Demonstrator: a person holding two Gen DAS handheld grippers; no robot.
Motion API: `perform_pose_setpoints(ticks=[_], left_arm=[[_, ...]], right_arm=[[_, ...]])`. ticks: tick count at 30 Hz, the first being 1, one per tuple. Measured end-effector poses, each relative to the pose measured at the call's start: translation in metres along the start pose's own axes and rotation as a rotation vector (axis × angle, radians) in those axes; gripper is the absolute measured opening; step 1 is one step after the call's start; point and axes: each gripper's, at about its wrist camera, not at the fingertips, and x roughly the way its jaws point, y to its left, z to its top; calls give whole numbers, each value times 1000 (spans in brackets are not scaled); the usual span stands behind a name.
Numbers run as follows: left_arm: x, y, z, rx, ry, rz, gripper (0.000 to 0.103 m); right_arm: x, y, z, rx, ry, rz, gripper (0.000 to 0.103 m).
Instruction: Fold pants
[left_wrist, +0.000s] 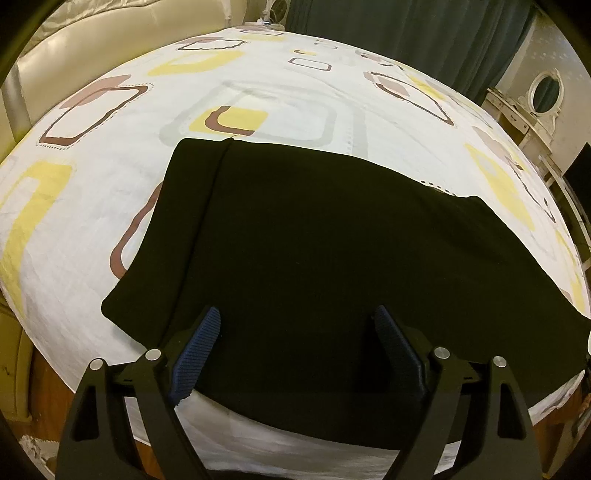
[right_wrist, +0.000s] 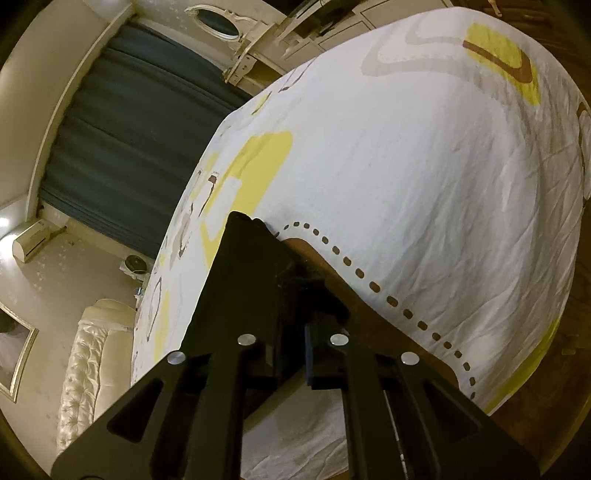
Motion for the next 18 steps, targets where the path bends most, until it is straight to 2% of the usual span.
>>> perform_pose_setpoints(ticks=[3, 6, 7, 8, 11, 15, 18], left_arm=[[-1, 1, 1, -2, 1, -8, 85], [-1, 2, 0, 8, -7, -12, 85], [-2, 1, 0, 20, -12, -11, 85], [-3, -1, 0, 31, -17, -12, 85], [-10, -4, 1, 55, -52, -29, 85], [-26, -5, 5, 53, -112, -44, 85], [-32, -2, 9, 58, -121, -40, 85]], right_arm=[[-1, -4, 6, 49, -4, 35, 16], [-22, -15, 16, 111, -107, 2, 35], [-28, -19, 21, 132, -130, 20, 41], [-32, -21, 27, 147, -130, 41, 42], [-31, -12, 43, 100, -69, 70, 51], [-7, 10, 59, -16, 41, 51, 53], [13, 17, 62, -65, 103, 31, 53]])
